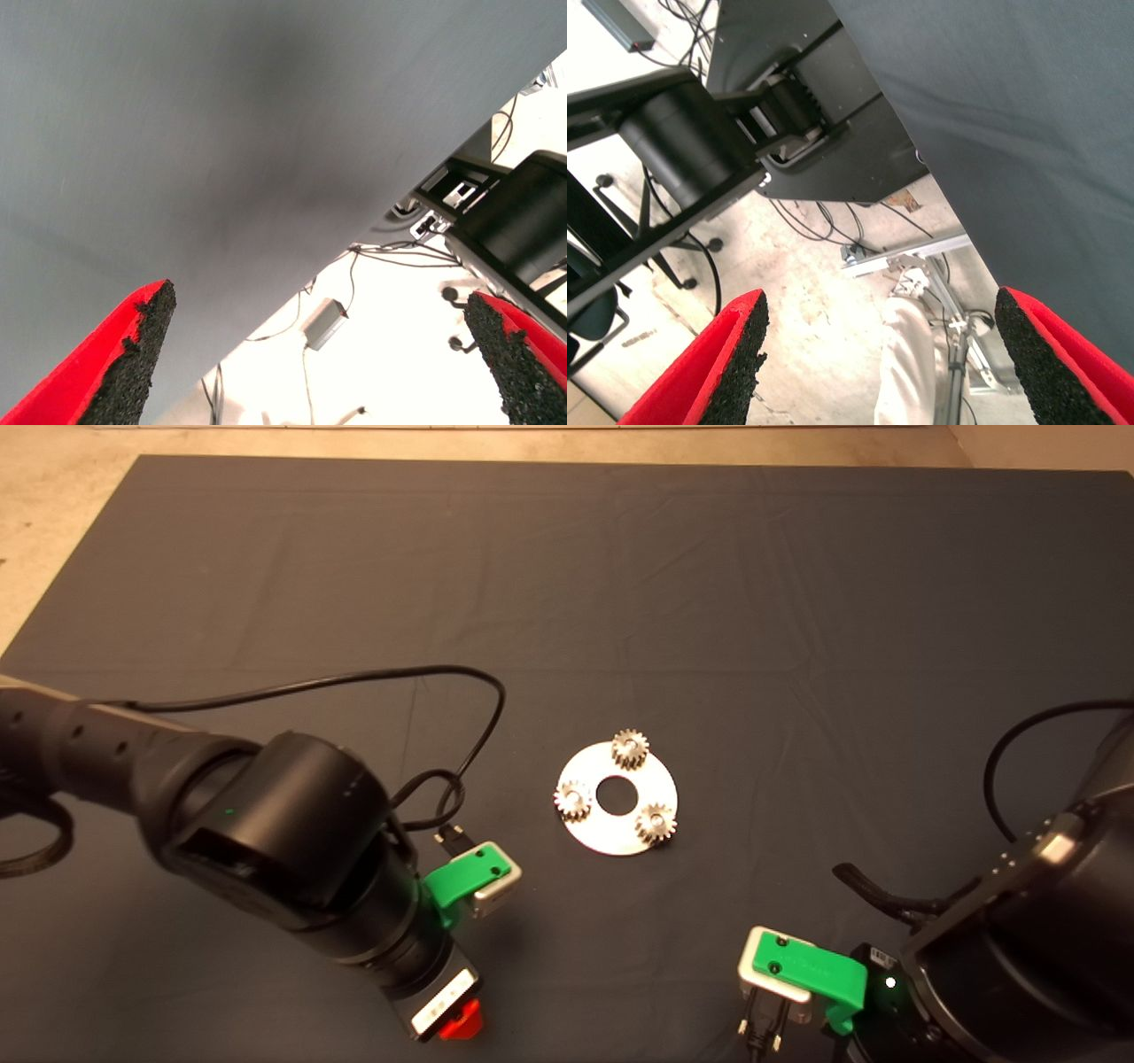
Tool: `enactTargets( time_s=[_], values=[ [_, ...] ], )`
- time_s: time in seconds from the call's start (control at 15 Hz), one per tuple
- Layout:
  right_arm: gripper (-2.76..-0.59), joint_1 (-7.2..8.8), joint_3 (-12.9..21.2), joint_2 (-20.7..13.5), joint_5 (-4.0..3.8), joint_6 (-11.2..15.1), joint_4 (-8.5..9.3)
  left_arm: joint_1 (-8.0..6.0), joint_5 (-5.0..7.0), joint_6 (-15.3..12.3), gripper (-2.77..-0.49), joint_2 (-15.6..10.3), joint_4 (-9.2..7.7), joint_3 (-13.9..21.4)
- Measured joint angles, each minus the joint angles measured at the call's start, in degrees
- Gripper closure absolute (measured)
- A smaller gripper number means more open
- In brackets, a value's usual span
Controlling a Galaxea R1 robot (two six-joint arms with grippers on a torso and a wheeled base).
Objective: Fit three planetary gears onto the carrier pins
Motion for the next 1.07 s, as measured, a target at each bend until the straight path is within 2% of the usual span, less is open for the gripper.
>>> enactTargets(
  time_s=[0.13,0.27,0.33,0.4,0.47,0.53,0.6,0.67,0.73,0.93,1.07],
  values=[
    [-1.89,-0.61,0.0,-0.8,0.03,0.2,-1.22,0.00,0.09,-1.2,-2.33,-0.9,-0.17,0.8],
    [-1.89,-2.27,0.1,-2.6,-0.12,0.6,-1.76,0.22,0.02,-2.5,-2.33,-0.9,-0.52,2.3],
    [-1.89,-3.37,0.1,-2.9,-0.30,0.6,-1.82,0.74,0.02,-3.4,-2.33,-0.9,-0.69,3.2],
    [-1.89,-3.42,0.1,-2.9,-0.30,0.6,-1.82,1.34,0.02,-4.5,-2.33,-1.0,-0.76,4.0],
    [-1.89,-8.25,0.3,-3.2,-0.20,0.6,-2.49,2.36,0.05,-5.5,-2.33,-1.2,-0.84,4.7],
    [-1.89,-10.97,0.3,-3.2,-0.20,0.6,-3.07,3.54,0.07,-6.6,-2.33,-1.5,-0.89,5.5],
    [-1.89,-17.36,0.3,-3.4,-0.15,0.6,-5.80,4.49,0.07,-7.8,-2.33,-1.5,-0.89,6.2],
    [-1.89,-20.01,0.4,-3.8,-0.12,0.7,-6.91,5.16,0.05,-9.1,-2.33,-1.4,-0.94,7.1],
    [-1.89,-21.44,0.4,-4.4,-0.15,0.7,-8.06,5.80,0.03,-10.3,-2.33,-1.3,-0.94,8.0],
    [-1.89,-23.02,0.4,-6.5,-0.12,0.8,-11.37,8.75,0.05,-12.9,-2.33,-1.3,-0.94,9.5],
    [-1.89,-23.79,0.4,-9.7,-0.11,0.8,-12.17,9.39,0.10,-14.6,-2.33,-0.9,-0.94,10.1]
  ],
)
